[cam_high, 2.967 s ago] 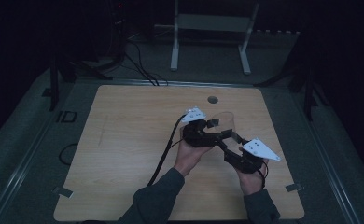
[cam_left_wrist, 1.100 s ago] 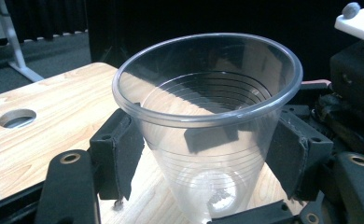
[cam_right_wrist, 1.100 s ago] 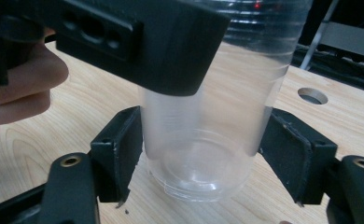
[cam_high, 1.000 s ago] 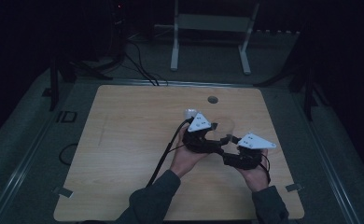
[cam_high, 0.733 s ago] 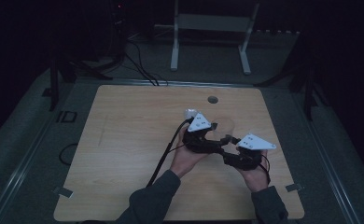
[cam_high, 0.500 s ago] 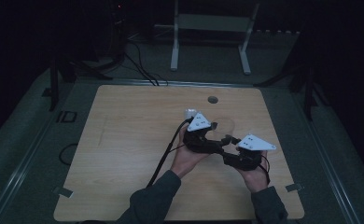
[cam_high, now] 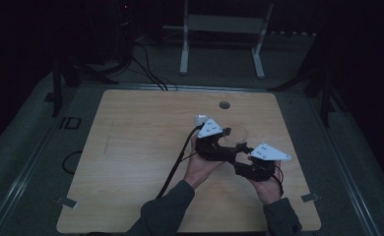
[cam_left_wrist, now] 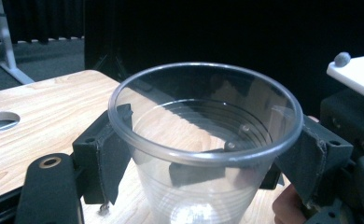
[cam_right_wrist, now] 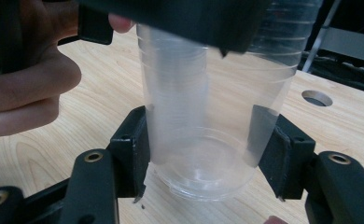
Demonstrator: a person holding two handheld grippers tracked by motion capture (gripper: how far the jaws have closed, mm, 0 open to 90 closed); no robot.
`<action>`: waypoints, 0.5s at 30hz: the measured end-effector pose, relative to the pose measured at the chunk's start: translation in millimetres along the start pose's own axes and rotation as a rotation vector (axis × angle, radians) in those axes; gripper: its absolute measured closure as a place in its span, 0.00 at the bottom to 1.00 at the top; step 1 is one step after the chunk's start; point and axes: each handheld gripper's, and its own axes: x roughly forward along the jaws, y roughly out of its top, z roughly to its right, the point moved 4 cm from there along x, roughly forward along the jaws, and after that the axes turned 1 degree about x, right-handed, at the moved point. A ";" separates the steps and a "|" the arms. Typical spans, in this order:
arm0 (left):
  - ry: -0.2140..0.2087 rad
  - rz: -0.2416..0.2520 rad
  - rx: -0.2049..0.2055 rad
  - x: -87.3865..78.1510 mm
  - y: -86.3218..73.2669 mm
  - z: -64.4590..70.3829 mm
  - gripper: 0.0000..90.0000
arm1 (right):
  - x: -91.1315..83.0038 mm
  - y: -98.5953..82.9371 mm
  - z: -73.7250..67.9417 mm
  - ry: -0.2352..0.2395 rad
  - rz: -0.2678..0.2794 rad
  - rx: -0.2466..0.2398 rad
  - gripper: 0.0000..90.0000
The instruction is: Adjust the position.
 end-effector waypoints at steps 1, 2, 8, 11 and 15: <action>-0.001 0.002 -0.002 0.0 0.1 0.2 0.26 | 0.2 -0.4 -0.1 0.004 0.001 0.002 0.45; -0.002 0.004 -0.003 0.1 0.2 0.3 0.26 | 0.4 -0.9 -0.1 0.008 0.002 0.008 0.45; 0.009 0.007 0.007 0.8 -0.6 1.8 0.29 | 0.2 -2.6 0.0 0.011 0.003 0.014 0.45; 0.011 0.008 0.013 1.0 -0.7 2.8 0.30 | -0.4 -2.9 0.8 0.011 0.002 0.017 0.45; 0.018 0.011 0.028 1.6 -0.9 4.6 0.31 | -0.8 -3.1 1.4 0.011 0.003 0.018 0.45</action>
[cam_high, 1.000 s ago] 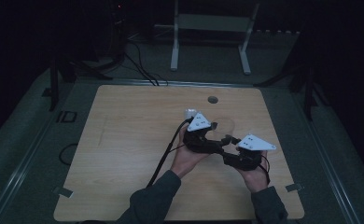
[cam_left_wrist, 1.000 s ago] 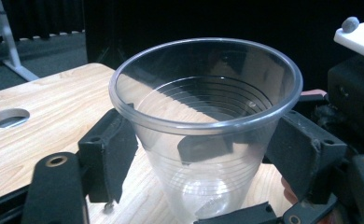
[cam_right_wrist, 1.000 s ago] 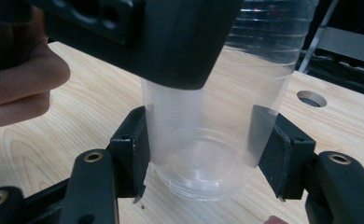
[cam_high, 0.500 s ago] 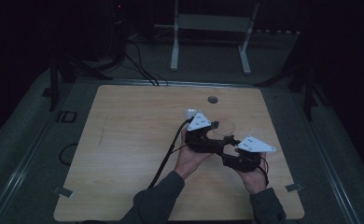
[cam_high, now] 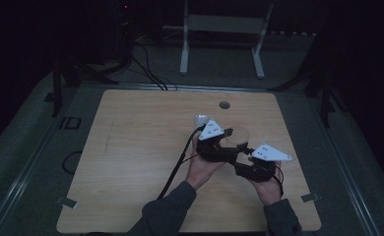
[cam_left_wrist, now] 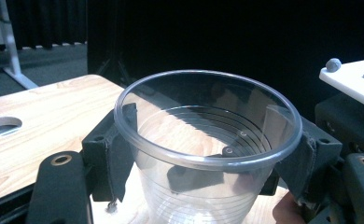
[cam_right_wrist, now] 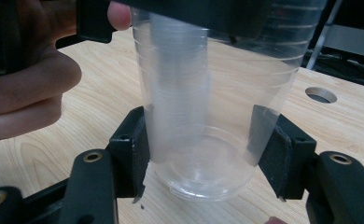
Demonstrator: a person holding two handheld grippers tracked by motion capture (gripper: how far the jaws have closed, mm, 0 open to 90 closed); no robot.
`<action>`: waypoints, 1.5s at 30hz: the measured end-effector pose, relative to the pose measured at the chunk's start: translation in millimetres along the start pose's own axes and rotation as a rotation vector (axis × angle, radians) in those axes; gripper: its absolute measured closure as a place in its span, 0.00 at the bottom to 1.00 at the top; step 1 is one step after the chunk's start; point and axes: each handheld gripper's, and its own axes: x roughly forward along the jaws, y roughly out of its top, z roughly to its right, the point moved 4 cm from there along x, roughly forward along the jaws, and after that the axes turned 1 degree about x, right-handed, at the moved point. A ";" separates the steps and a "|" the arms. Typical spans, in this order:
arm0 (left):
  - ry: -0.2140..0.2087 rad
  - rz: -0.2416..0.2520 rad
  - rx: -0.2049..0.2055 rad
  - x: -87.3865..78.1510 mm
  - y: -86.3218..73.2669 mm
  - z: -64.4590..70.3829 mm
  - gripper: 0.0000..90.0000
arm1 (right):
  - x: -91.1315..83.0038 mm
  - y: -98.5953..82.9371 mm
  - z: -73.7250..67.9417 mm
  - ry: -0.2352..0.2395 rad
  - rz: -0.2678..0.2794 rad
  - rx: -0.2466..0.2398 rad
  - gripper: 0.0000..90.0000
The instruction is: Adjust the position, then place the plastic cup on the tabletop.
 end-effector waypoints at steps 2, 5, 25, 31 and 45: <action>0.000 0.001 0.004 0.5 -0.3 0.7 0.31 | -0.1 -0.3 0.3 0.000 -0.003 0.001 0.44; 0.004 0.002 0.015 0.8 -0.5 1.1 0.32 | -0.7 -0.6 1.6 -0.002 -0.006 0.004 0.41; 0.074 0.016 0.061 0.2 -2.0 -2.6 0.32 | -18.3 -16.2 14.3 -0.074 -0.021 0.027 0.31; 0.085 0.019 0.062 1.0 -4.1 -4.1 0.32 | -22.5 -23.0 19.0 -0.085 -0.020 0.052 0.31; 0.102 0.039 0.085 1.9 -8.3 -3.3 0.32 | -29.2 -30.3 26.5 -0.110 -0.009 0.085 0.31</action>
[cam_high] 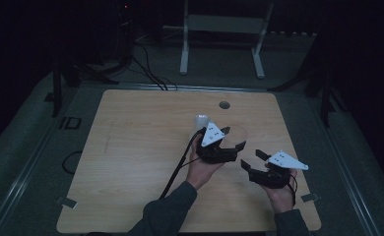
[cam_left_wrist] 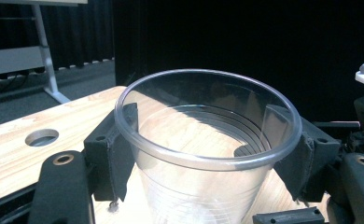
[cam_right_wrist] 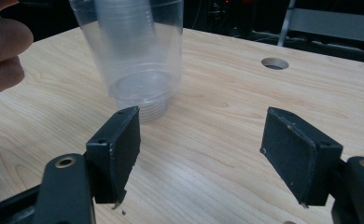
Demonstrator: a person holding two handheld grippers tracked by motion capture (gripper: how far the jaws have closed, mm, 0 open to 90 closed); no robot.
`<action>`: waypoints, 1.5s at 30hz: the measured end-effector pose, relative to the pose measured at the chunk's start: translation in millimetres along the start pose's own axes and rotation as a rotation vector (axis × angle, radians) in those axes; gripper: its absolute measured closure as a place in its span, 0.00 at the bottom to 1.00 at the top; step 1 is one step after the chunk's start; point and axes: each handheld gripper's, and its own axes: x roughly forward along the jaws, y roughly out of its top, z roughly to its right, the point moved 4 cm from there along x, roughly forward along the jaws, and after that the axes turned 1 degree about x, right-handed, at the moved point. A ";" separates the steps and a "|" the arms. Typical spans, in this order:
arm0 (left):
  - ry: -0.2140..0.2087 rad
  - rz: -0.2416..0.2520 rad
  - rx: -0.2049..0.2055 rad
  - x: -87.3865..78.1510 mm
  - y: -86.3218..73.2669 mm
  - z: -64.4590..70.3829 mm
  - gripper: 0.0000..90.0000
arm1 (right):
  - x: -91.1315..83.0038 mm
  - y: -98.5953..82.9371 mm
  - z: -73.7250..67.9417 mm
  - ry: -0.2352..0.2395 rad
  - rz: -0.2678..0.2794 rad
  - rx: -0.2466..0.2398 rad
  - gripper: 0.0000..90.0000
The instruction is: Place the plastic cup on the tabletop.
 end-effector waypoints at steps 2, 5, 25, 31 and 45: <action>0.004 0.006 0.004 -0.4 -0.4 0.2 0.32 | -0.2 -0.3 0.6 -0.002 0.001 0.002 0.31; 0.005 0.011 0.005 -0.3 -1.0 0.6 0.32 | -1.2 0.2 0.8 -0.003 0.006 0.004 0.31; 0.008 0.025 0.005 2.7 -8.6 1.4 0.32 | -5.6 -0.1 6.5 -0.016 0.017 0.019 0.31; 0.007 0.033 0.006 3.1 -10.6 1.8 0.32 | -5.8 -0.4 6.8 -0.017 0.019 0.020 0.31; 0.017 0.036 0.010 4.2 -18.7 0.5 0.32 | -6.6 -1.6 8.6 -0.022 0.021 0.027 0.31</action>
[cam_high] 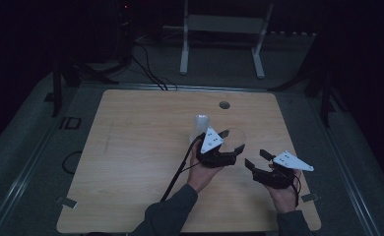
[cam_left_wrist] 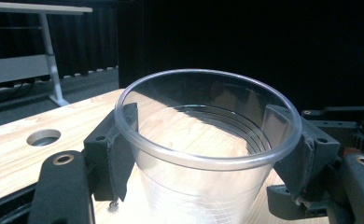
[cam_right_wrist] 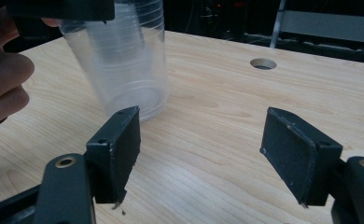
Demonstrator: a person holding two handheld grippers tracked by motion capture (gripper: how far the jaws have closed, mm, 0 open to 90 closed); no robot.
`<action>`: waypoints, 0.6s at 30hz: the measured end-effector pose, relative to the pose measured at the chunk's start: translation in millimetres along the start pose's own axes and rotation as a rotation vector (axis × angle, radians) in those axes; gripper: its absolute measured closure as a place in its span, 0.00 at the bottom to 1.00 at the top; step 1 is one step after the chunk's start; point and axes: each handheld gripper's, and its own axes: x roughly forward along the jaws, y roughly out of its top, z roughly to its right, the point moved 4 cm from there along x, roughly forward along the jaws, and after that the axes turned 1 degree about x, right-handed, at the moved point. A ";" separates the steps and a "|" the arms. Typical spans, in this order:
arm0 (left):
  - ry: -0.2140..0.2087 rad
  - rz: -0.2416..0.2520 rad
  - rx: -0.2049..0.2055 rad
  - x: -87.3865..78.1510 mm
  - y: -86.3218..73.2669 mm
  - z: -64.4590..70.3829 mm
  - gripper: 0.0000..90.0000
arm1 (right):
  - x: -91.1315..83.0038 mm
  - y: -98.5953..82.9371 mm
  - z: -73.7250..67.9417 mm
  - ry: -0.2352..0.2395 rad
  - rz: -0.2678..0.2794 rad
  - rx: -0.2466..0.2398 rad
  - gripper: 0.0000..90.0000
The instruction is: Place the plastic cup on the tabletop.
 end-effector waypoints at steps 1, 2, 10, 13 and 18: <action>0.000 0.001 -0.001 0.4 -0.6 0.0 0.32 | -0.2 0.0 0.1 0.000 0.001 0.001 0.31; -0.001 0.000 -0.003 0.6 -1.3 0.1 0.32 | -0.4 -0.1 0.3 0.000 0.000 0.003 0.31; 0.007 -0.007 -0.006 1.7 -7.3 -1.5 0.32 | -0.5 -0.5 1.0 -0.002 0.002 0.002 0.31; 0.007 -0.011 -0.011 2.0 -9.6 -2.3 0.32 | -0.9 -0.6 1.3 -0.004 0.002 0.005 0.31; 0.009 -0.015 -0.011 3.0 -12.9 -2.5 0.32 | -1.3 -0.8 2.1 -0.006 0.003 0.004 0.31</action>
